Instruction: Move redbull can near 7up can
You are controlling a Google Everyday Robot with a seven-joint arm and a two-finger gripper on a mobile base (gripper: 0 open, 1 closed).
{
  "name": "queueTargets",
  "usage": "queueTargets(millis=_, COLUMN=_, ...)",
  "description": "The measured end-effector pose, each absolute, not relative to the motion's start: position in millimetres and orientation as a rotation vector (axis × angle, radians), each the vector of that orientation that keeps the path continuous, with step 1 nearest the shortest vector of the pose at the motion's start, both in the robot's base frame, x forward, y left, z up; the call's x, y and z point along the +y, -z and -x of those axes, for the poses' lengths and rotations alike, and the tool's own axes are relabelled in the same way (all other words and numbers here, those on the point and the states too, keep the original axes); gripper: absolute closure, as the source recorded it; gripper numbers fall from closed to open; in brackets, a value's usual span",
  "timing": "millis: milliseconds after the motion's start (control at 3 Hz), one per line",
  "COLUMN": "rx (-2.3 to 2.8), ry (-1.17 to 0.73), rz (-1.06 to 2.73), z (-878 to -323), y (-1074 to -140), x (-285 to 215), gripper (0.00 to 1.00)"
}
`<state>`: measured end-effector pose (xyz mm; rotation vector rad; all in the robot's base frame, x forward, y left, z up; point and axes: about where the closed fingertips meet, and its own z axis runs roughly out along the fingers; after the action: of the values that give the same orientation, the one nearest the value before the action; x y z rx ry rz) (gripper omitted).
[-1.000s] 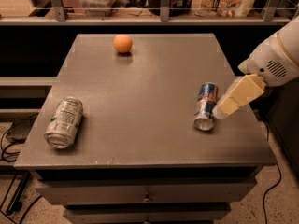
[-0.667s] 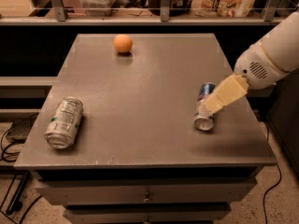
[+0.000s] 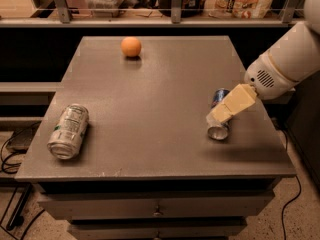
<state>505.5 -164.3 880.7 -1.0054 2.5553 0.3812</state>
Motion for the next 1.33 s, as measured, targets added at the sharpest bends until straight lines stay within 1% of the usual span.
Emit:
queueTargets(millis=333, rx=2.585, ry=-0.358, rz=0.962, z=-513, y=-865, x=-162, gripper=0.00)
queueTargets(millis=667, rx=2.624, ry=-0.386, rz=0.908, z=-517, y=-845, x=-155, gripper=0.00)
queueTargets(millis=1000, rx=2.670, ry=-0.396, rz=0.849, z=-518, y=-828, x=-151, gripper=0.18)
queueTargets(millis=1333, rx=2.685, ry=-0.361, rz=0.813, z=-520, y=-825, x=-151, gripper=0.41)
